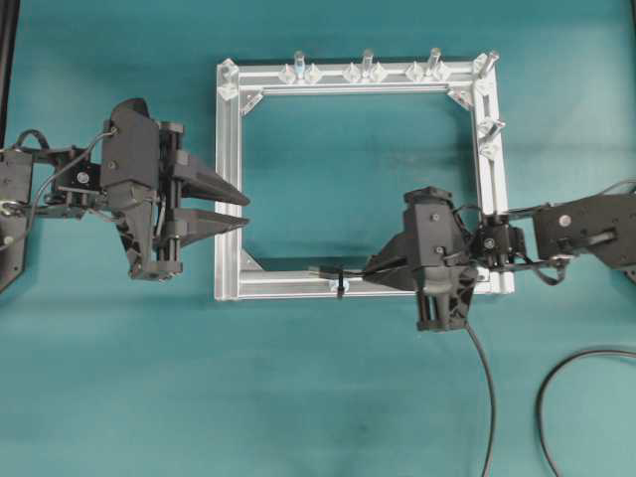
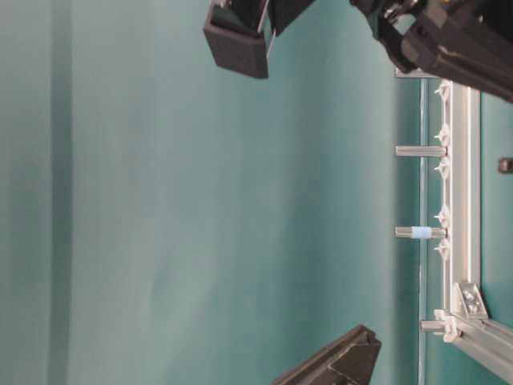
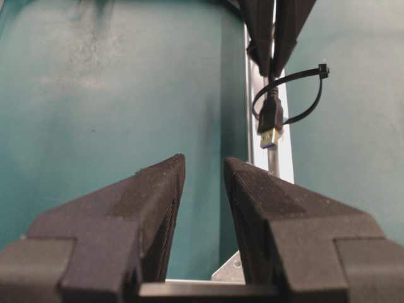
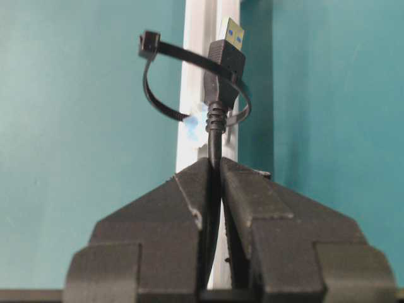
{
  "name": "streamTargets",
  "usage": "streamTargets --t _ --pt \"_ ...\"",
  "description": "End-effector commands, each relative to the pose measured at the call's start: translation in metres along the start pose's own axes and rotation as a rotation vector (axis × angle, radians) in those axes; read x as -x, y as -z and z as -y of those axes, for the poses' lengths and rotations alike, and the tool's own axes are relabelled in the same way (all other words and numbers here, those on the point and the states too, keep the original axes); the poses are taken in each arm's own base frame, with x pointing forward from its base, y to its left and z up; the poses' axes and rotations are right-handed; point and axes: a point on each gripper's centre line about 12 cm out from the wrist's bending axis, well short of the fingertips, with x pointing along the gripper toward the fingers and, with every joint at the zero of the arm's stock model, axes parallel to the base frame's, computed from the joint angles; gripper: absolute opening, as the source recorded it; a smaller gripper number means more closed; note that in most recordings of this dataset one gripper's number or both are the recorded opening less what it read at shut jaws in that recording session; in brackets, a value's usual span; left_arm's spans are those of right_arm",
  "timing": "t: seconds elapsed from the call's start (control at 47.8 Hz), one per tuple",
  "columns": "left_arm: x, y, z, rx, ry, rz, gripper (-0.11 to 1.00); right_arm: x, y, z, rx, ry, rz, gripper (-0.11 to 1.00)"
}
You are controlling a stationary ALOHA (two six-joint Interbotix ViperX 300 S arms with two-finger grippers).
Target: Insert the wire through the string loop located in the center.
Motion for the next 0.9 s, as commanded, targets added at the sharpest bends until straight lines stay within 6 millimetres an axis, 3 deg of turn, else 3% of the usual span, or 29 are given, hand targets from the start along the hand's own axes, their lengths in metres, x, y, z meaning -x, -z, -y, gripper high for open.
streamTargets --t 0.0,0.878 --pt "0.0005 -0.0054 0.0013 0.005 0.004 0.018 0.34 -0.002 -0.0134 -0.0022 0.002 -0.007 0.036 0.06" --pt "0.0006 0.0045 0.0011 0.002 0.003 -0.052 0.35 -0.0089 -0.0164 -0.0031 0.002 -0.007 0.035 0.06"
